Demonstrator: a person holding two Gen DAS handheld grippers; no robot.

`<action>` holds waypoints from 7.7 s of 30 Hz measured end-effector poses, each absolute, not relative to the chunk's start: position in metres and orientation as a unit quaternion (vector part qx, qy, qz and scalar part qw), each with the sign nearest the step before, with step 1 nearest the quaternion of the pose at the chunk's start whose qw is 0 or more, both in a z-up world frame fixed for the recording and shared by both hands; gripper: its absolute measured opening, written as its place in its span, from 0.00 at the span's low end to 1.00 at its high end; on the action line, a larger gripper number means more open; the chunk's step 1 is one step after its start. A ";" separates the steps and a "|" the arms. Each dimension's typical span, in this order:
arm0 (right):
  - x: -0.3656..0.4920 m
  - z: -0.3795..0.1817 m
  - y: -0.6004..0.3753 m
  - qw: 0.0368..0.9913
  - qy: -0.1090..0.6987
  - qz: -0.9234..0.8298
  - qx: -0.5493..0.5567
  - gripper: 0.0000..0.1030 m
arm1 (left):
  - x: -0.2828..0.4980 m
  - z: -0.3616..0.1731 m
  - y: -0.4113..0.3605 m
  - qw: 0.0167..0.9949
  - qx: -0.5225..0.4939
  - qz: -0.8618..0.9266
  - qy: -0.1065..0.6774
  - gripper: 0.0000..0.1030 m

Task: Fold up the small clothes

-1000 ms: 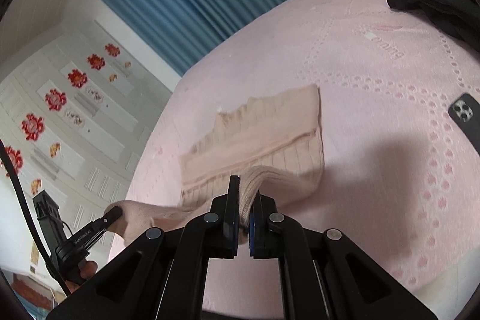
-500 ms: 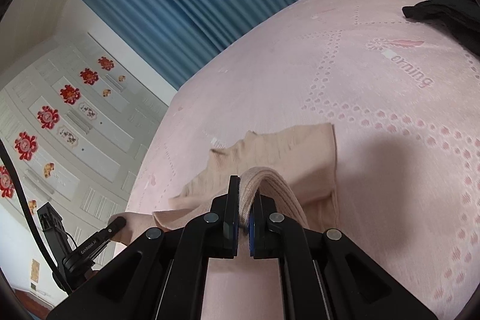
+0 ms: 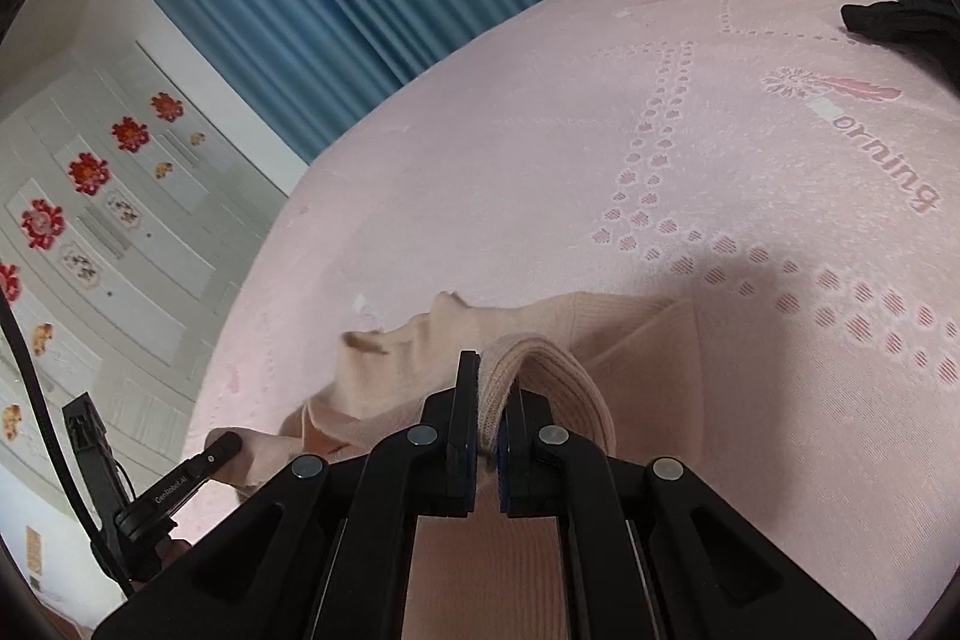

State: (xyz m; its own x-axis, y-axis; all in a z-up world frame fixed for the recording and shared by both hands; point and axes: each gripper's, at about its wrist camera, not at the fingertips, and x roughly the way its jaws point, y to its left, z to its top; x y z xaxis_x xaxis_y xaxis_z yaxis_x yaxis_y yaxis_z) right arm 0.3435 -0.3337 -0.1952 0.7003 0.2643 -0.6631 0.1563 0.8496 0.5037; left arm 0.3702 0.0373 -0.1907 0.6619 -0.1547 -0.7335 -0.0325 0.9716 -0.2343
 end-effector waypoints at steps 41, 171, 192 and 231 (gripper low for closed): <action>0.234 -0.279 -0.325 0.838 0.473 0.017 0.271 0.50 | 0.255 -0.279 0.101 0.827 -0.328 -0.112 0.443 0.56; 0.005 -0.168 -0.471 0.854 0.460 -0.125 0.209 0.42 | 0.163 -0.112 -0.120 0.870 -0.111 -0.126 0.463 0.21; 0.021 -0.166 -0.438 0.865 0.442 0.042 0.231 0.42 | 0.132 -0.143 -0.128 0.854 -0.079 -0.151 0.492 0.56; 0.073 -0.210 -0.431 0.850 0.462 0.040 0.250 0.54 | 0.089 -0.148 -0.066 0.860 -0.109 -0.096 0.490 0.56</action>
State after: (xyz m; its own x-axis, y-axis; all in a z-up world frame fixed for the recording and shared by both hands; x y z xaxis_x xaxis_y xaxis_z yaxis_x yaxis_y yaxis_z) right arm 0.0734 -0.4307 -0.2104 0.5698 0.2987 -0.7656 0.1636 0.8718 0.4618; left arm 0.0885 -0.0659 -0.1481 0.5022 -0.2721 -0.8209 0.0585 0.9577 -0.2817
